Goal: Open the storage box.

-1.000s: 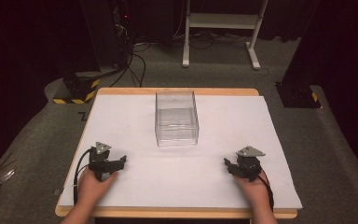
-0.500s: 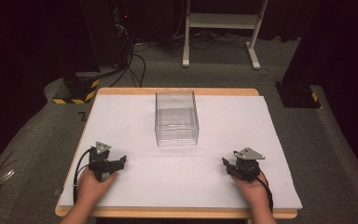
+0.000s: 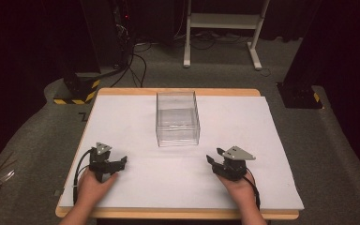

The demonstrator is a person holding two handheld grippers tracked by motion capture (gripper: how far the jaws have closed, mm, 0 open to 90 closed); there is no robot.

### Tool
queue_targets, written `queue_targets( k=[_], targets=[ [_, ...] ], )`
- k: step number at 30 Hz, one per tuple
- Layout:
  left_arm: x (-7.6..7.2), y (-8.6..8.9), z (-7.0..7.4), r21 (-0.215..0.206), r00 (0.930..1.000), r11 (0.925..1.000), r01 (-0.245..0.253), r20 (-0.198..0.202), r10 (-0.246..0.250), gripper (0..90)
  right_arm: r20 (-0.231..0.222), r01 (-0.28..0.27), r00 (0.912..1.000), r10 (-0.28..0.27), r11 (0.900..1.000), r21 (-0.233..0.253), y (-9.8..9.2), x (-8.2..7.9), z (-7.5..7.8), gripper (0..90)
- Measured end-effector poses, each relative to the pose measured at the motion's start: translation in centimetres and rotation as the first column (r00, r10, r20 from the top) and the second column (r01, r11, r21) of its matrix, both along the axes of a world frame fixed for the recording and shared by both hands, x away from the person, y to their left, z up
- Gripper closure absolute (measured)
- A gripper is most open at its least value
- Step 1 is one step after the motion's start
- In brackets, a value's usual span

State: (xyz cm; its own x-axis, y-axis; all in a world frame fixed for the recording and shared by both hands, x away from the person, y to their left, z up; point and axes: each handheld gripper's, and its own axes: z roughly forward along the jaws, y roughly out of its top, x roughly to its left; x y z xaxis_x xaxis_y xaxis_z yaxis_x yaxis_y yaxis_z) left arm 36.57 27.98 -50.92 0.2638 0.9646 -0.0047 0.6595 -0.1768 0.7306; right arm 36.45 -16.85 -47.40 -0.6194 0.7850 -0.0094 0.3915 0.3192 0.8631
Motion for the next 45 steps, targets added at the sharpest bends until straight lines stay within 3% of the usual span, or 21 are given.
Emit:
queue_targets(
  k=[3, 18, 26, 42, 45],
  targets=[
    [0.0, 0.0, 0.0, 0.001, 1.0, 1.0, 0.0, 0.0, 0.0, 13.9, 0.005, -0.036, 0.9993, 0.036, 0.999, 0.018, 1.5, 0.2, 0.7, 48.1],
    [0.0, 0.0, 0.0, 0.004, 1.0, 1.0, 0.0, 0.002, 0.0, 13.9, 0.024, -0.111, 0.9938, 0.109, 0.991, 0.081, 5.2, 2.6, 1.6, 55.5],
    [0.0, 0.0, 0.0, 0.004, 1.0, 1.0, 0.0, 0.001, 0.0, 13.9, 0.033, -0.106, 0.9941, 0.104, 0.991, 0.084, 7.1, 4.2, 1.8, 53.9],
    [0.0, 0.0, 0.0, 0.003, 1.0, 1.0, 0.0, 0.001, 0.0, 14.0, 0.001, -0.072, 0.9974, 0.073, 0.986, 0.148, 7.7, 7.0, 1.0, 59.1],
    [-0.1, 0.0, 0.0, 0.008, 1.0, 1.0, 0.0, 0.002, 0.0, 14.2, 0.0, -0.099, 0.9949, 0.101, 0.982, 0.158, 7.6, 7.4, 0.7, 62.2]
  ],
)
